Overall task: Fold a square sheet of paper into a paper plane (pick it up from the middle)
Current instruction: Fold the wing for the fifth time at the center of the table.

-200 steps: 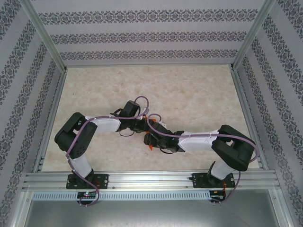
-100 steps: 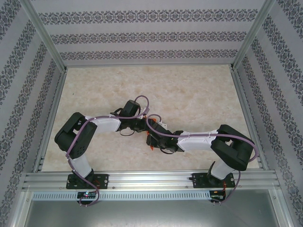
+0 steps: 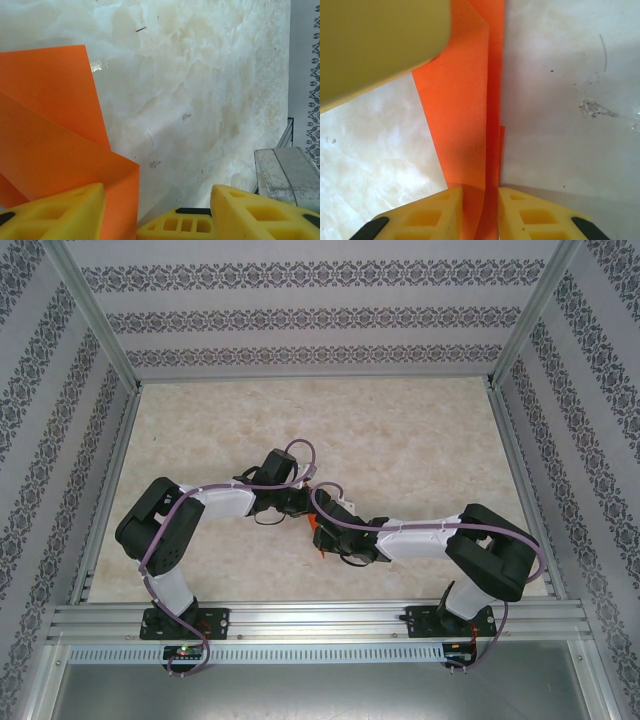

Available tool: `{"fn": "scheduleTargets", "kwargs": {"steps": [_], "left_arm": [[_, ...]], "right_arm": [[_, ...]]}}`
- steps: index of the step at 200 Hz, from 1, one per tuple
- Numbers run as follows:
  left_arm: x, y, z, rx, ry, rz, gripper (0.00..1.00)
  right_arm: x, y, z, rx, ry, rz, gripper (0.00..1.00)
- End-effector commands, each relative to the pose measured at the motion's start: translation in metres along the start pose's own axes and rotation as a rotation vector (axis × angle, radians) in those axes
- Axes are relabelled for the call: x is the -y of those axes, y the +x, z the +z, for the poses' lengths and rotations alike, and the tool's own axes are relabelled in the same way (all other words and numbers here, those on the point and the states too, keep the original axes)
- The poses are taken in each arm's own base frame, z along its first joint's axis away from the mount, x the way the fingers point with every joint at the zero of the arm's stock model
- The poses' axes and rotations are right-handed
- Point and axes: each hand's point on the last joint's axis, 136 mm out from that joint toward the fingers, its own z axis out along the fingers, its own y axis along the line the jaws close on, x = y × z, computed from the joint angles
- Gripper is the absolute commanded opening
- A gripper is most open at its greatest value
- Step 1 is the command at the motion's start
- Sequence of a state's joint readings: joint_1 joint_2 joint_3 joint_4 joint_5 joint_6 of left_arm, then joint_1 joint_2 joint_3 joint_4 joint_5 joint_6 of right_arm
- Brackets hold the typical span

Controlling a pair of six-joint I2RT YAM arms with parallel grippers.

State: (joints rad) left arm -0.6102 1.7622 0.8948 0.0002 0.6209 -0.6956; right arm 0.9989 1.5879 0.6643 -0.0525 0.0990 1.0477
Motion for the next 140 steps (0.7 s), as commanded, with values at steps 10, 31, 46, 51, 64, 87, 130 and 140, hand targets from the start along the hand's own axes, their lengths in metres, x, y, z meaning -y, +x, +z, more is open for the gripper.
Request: {"fn": "scheduleTargets", "kwargs": {"steps": [10, 31, 46, 51, 64, 87, 130, 140], "left_arm": [[0.008, -0.004, 0.006, -0.002, 0.031, 0.032, 0.59], [0.009, -0.003, 0.009, -0.009, 0.047, 0.027, 0.59], [0.008, -0.003, 0.01, -0.011, 0.048, 0.024, 0.59], [0.007, -0.002, 0.01, -0.012, 0.046, 0.021, 0.59], [0.006, -0.001, 0.012, -0.016, 0.051, 0.015, 0.59], [0.0, 0.001, 0.015, -0.022, 0.039, 0.0, 0.59], [-0.019, 0.008, 0.019, -0.03, -0.023, -0.04, 0.59], [-0.022, 0.009, 0.019, -0.029, -0.035, -0.045, 0.59]], "right_arm": [[0.006, 0.008, 0.006, -0.031, -0.016, 0.009, 0.23], [0.008, 0.01, 0.009, -0.043, -0.013, 0.014, 0.21], [0.01, 0.012, 0.012, -0.052, -0.007, 0.015, 0.2], [0.01, 0.013, 0.012, -0.053, -0.006, 0.016, 0.2], [0.01, 0.014, 0.014, -0.057, -0.009, 0.021, 0.19], [0.014, 0.015, 0.016, -0.063, 0.003, 0.03, 0.18], [0.017, 0.017, 0.016, -0.061, 0.01, 0.041, 0.17], [0.017, 0.016, 0.016, -0.061, 0.01, 0.044, 0.17]]}}
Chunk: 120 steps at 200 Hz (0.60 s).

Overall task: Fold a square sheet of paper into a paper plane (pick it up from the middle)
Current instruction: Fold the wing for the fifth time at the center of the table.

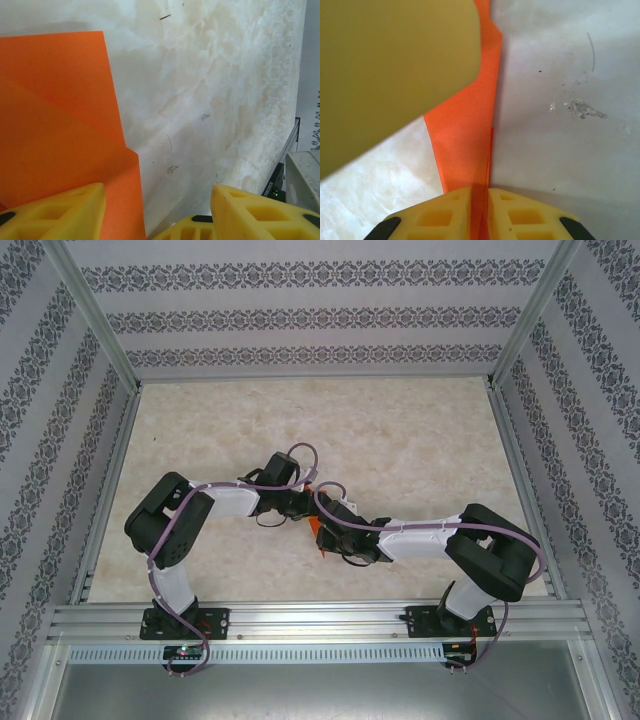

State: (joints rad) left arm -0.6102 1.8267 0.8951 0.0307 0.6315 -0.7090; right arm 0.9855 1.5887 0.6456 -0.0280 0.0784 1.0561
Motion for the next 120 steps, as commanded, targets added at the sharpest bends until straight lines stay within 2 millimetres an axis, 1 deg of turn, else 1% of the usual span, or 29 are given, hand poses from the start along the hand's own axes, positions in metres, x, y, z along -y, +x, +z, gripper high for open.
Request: {"fn": "scheduleTargets", "kwargs": {"steps": [1, 18, 30, 43, 55, 76, 87, 93, 114, 120], "left_arm": [[-0.008, 0.004, 0.006, -0.001, -0.025, -0.011, 0.59], [-0.01, 0.004, 0.006, -0.001, -0.031, -0.015, 0.59], [-0.012, 0.004, 0.007, -0.003, -0.042, -0.022, 0.58], [-0.015, 0.004, 0.007, -0.002, -0.061, -0.028, 0.58], [-0.018, 0.005, 0.007, -0.003, -0.073, -0.033, 0.58], [-0.021, 0.008, 0.007, -0.009, -0.078, -0.041, 0.58], [-0.023, 0.009, 0.007, -0.01, -0.081, -0.044, 0.58], [-0.022, 0.009, 0.008, -0.011, -0.081, -0.043, 0.58], [-0.021, 0.008, 0.007, -0.009, -0.076, -0.043, 0.58], [-0.02, 0.008, 0.007, -0.009, -0.075, -0.043, 0.58]], "right_arm": [[0.014, 0.015, 0.014, -0.051, 0.021, 0.026, 0.17], [0.017, 0.016, 0.014, -0.053, 0.03, 0.034, 0.17], [0.019, 0.017, 0.013, -0.05, 0.033, 0.049, 0.15], [0.016, 0.016, 0.011, -0.042, 0.005, 0.066, 0.15], [0.012, 0.012, 0.007, -0.022, -0.025, 0.082, 0.19], [-0.002, 0.002, -0.007, 0.018, -0.106, 0.088, 0.21], [-0.007, -0.003, -0.013, 0.029, -0.13, 0.09, 0.28], [-0.009, -0.003, -0.015, 0.024, -0.14, 0.085, 0.32], [-0.019, -0.002, -0.018, -0.001, -0.174, 0.054, 0.35], [-0.019, 0.0, -0.017, -0.011, -0.173, 0.051, 0.36]]}}
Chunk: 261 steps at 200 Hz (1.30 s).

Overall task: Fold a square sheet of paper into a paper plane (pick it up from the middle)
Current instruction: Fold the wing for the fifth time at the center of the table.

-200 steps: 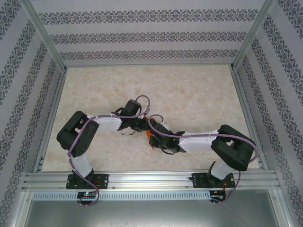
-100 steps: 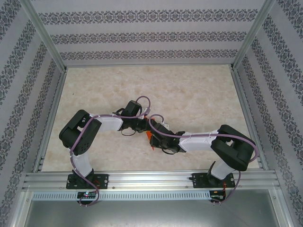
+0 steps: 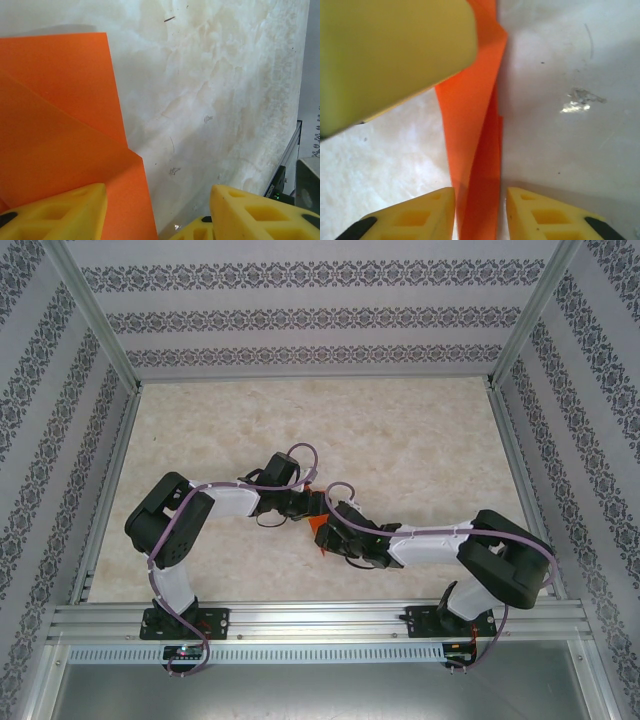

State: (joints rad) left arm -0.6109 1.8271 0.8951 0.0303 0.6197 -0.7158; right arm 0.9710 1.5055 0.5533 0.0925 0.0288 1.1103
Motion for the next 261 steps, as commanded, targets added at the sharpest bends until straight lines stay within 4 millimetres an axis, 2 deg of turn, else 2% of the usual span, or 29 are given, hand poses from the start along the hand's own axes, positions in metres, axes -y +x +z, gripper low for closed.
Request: {"fn": "scheduleTargets", "kwargs": {"steps": [1, 21, 52, 94, 136, 148, 168, 202, 230, 261], "left_arm": [[-0.019, 0.009, 0.007, -0.017, -0.066, -0.037, 0.58], [-0.017, 0.008, 0.007, -0.015, -0.064, -0.033, 0.58], [-0.014, 0.007, 0.005, -0.014, -0.057, -0.025, 0.58], [-0.014, 0.007, 0.005, -0.017, -0.061, -0.023, 0.58], [-0.016, 0.008, 0.005, -0.021, -0.064, -0.024, 0.58], [-0.016, 0.009, 0.005, -0.023, -0.065, -0.024, 0.58], [-0.016, 0.01, 0.005, -0.025, -0.066, -0.027, 0.58], [-0.017, 0.011, 0.005, -0.029, -0.07, -0.023, 0.58], [-0.015, 0.009, 0.004, -0.027, -0.068, -0.02, 0.58], [-0.015, 0.009, 0.004, -0.027, -0.068, -0.018, 0.58]], "right_arm": [[-0.012, 0.002, -0.003, -0.032, -0.055, -0.018, 0.36], [-0.007, 0.009, 0.001, -0.058, -0.023, -0.027, 0.34], [0.011, 0.012, 0.004, -0.059, 0.054, -0.025, 0.26], [0.023, 0.019, 0.008, -0.077, 0.084, -0.018, 0.18], [0.034, 0.028, 0.011, -0.106, 0.13, -0.009, 0.17], [0.03, 0.027, 0.009, -0.098, 0.115, -0.003, 0.17], [0.018, 0.016, 0.0, -0.052, 0.053, 0.014, 0.24], [0.002, -0.012, -0.03, 0.067, -0.063, 0.052, 0.29], [-0.029, -0.02, -0.043, 0.071, -0.233, 0.039, 0.19], [-0.055, -0.019, -0.033, 0.03, -0.327, 0.051, 0.08]]}}
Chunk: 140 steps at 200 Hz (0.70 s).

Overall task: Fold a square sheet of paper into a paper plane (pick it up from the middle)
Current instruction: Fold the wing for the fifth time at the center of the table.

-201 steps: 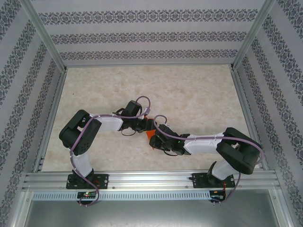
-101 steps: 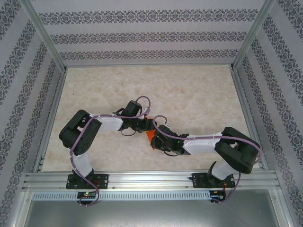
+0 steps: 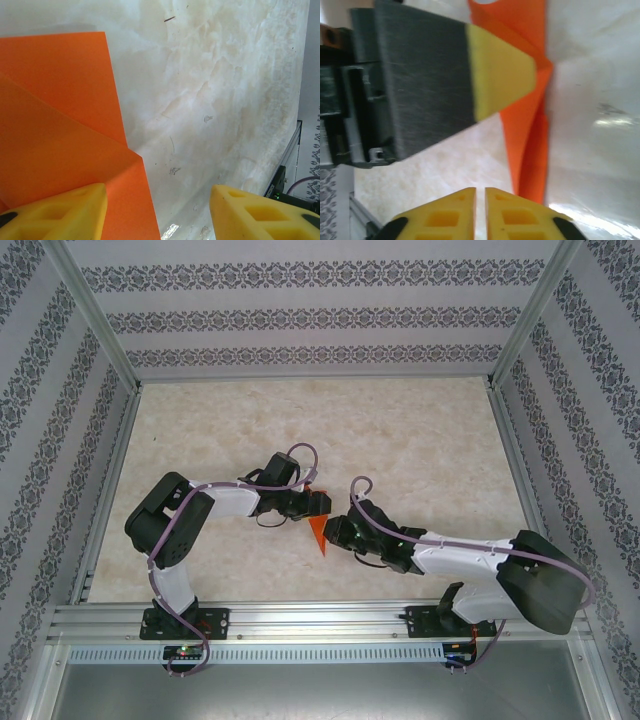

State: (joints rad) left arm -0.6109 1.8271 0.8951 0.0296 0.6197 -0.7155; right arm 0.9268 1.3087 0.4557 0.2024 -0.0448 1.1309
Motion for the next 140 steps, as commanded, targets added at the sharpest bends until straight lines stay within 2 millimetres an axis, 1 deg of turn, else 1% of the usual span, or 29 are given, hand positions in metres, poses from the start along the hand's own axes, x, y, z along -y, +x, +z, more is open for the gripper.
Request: {"fn": "scheduleTargets", "kwargs": {"steps": [1, 9, 26, 43, 48, 88, 115, 140], "left_arm": [[-0.015, 0.009, 0.004, -0.027, -0.068, -0.02, 0.58], [-0.015, 0.009, 0.004, -0.027, -0.068, -0.019, 0.58], [-0.015, 0.008, 0.004, -0.024, -0.069, -0.021, 0.58], [-0.015, 0.009, 0.005, -0.027, -0.069, -0.021, 0.58], [-0.015, 0.009, 0.005, -0.028, -0.069, -0.019, 0.58], [-0.015, 0.009, 0.004, -0.03, -0.071, -0.017, 0.58], [-0.016, 0.009, 0.005, -0.032, -0.073, -0.017, 0.58], [-0.017, 0.01, 0.006, -0.035, -0.074, -0.019, 0.58]], "right_arm": [[-0.028, 0.0, 0.01, -0.027, -0.122, 0.009, 0.08], [-0.028, 0.0, 0.015, -0.027, -0.125, 0.019, 0.06], [-0.018, 0.003, 0.026, -0.034, -0.093, 0.049, 0.04], [-0.015, 0.006, 0.033, -0.042, -0.097, 0.062, 0.03], [-0.012, 0.007, 0.035, -0.044, -0.089, 0.067, 0.03], [0.018, 0.017, 0.042, -0.067, 0.003, 0.086, 0.02], [0.039, 0.025, 0.042, -0.08, 0.055, 0.099, 0.02], [0.052, 0.032, 0.042, -0.094, 0.089, 0.107, 0.02]]}}
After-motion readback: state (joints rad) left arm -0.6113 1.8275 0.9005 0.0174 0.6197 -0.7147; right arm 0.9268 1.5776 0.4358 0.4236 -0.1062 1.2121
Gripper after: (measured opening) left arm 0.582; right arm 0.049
